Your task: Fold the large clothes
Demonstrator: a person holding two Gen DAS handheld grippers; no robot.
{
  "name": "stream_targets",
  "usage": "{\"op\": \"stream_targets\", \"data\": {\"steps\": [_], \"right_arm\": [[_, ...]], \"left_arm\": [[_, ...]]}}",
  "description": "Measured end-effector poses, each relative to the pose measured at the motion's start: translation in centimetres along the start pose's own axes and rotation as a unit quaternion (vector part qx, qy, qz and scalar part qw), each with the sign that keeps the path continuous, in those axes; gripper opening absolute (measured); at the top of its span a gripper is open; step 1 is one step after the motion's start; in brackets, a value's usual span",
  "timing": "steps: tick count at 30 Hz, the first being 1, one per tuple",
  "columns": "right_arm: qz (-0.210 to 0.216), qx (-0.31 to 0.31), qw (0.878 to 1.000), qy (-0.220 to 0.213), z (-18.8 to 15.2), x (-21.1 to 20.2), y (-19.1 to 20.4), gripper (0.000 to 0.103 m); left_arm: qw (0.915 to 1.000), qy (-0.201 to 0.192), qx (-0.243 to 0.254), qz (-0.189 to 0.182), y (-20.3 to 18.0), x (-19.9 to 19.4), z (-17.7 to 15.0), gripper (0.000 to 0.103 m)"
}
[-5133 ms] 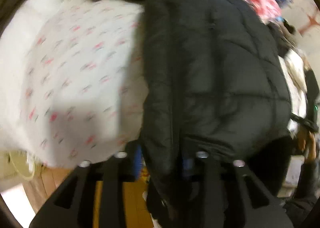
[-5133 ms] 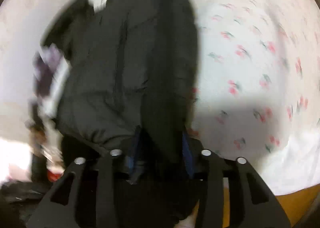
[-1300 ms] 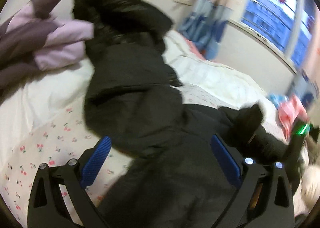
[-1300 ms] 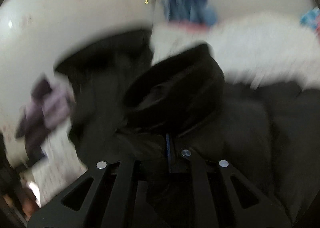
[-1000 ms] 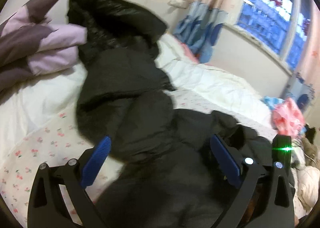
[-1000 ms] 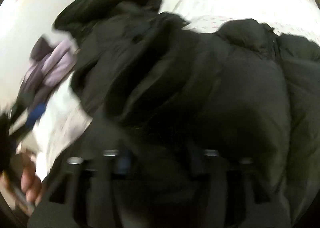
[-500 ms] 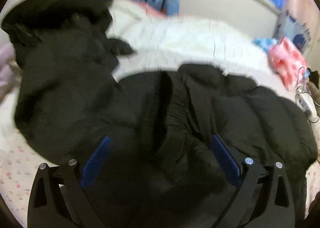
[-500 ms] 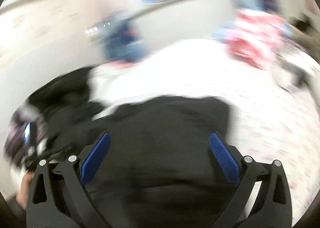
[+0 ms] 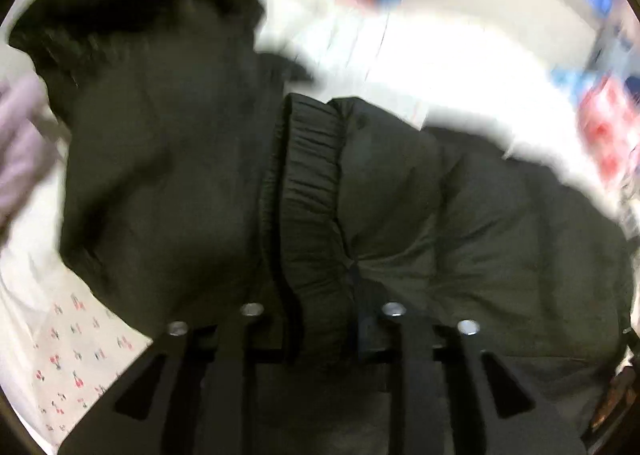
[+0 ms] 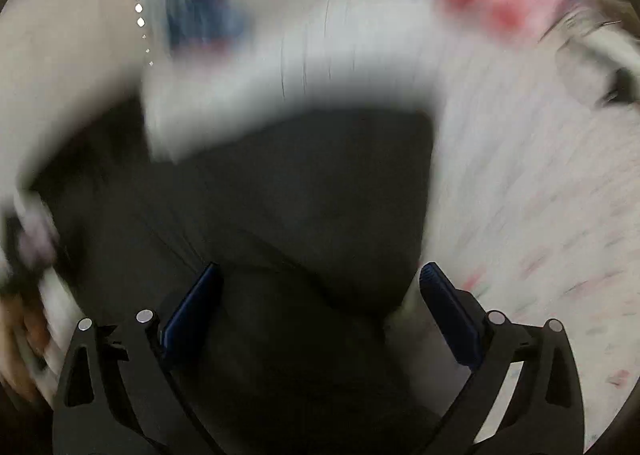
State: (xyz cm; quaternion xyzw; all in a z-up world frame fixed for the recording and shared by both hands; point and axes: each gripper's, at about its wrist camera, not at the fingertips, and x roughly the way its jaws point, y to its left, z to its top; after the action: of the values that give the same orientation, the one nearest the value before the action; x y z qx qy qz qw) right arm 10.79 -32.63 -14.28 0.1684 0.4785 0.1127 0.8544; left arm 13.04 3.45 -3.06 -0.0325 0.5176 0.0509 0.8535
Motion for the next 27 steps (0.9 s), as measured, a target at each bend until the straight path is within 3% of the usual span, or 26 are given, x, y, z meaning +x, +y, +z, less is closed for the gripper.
{"op": "stream_targets", "data": {"steps": [1, 3, 5, 6, 7, 8, 10, 11, 12, 14, 15, 16, 18, 20, 23, 25, 27], "right_arm": [[0.009, 0.012, 1.000, 0.014, -0.3, 0.6, -0.3, 0.096], [0.011, 0.029, 0.999, -0.011, -0.2, -1.2, -0.9, 0.096], [-0.012, 0.010, 0.997, -0.078, 0.2, -4.5, -0.3, 0.096], [-0.018, -0.006, 0.993, -0.112, 0.6, -5.9, 0.4, 0.096], [-0.020, -0.026, 0.988, -0.153, 1.1, -7.6, 1.4, 0.096], [-0.022, -0.038, 0.984, -0.175, 1.4, -8.4, 2.1, 0.096], [-0.028, -0.070, 0.976, -0.204, 2.3, -8.9, 4.2, 0.096], [-0.031, -0.086, 0.976, -0.196, 2.6, -8.1, 5.0, 0.096], [-0.037, -0.093, 0.980, -0.171, 2.8, -6.7, 5.5, 0.096], [-0.064, -0.095, 0.991, -0.066, 2.9, -1.2, 5.2, 0.096], [-0.064, -0.101, 0.992, -0.029, 2.7, 0.9, 5.1, 0.096], [-0.067, -0.100, 0.992, -0.028, 2.3, 1.6, 4.5, 0.096], [-0.067, -0.089, 0.994, -0.019, 2.6, 1.3, 3.5, 0.096], [-0.068, -0.079, 0.994, -0.032, 2.5, -0.8, 3.2, 0.096], [-0.014, -0.081, 0.992, -0.093, 1.5, -5.7, 4.3, 0.096], [0.029, -0.083, 0.989, -0.122, 0.9, -7.7, 4.7, 0.096], [0.043, -0.080, 0.988, -0.127, 0.2, -7.9, 5.3, 0.096]], "left_arm": [[0.9994, 0.024, 0.019, 0.016, -0.2, 1.7, -0.6, 0.038], [0.9985, -0.007, 0.014, 0.053, 0.2, 0.9, -1.3, 0.047], [0.9881, -0.102, 0.000, 0.116, 0.1, -2.6, -2.0, 0.058], [0.9771, -0.167, -0.003, 0.133, -0.4, -4.7, -2.4, 0.064], [0.9654, -0.222, 0.002, 0.136, -1.4, -6.5, -2.8, 0.083], [0.9617, -0.241, 0.012, 0.130, -2.5, -7.0, -2.8, 0.089], [0.9719, -0.207, 0.051, 0.099, -4.6, -5.2, -2.1, 0.089], [0.9823, -0.150, 0.073, 0.084, -5.7, -2.4, -1.6, 0.089], [0.9900, -0.084, 0.093, 0.065, -6.4, 0.9, -1.4, 0.089], [0.9939, -0.041, 0.093, 0.042, -6.4, 4.2, -1.7, 0.089], [0.9944, -0.040, 0.090, 0.038, -6.0, 4.3, -1.7, 0.089], [0.9947, -0.041, 0.091, 0.026, -5.5, 3.4, -1.6, 0.088], [0.9928, -0.089, 0.080, -0.004, -3.3, -0.6, -1.1, 0.088], [0.9891, -0.127, 0.074, -0.011, -1.3, -3.6, 0.0, 0.090], [0.9851, -0.156, 0.066, 0.033, 4.2, -6.4, 3.8, 0.096], [0.9841, -0.136, 0.082, 0.080, 5.9, -5.7, 5.9, 0.096], [0.9835, -0.111, 0.098, 0.104, 7.0, -4.0, 8.1, 0.096]]}}
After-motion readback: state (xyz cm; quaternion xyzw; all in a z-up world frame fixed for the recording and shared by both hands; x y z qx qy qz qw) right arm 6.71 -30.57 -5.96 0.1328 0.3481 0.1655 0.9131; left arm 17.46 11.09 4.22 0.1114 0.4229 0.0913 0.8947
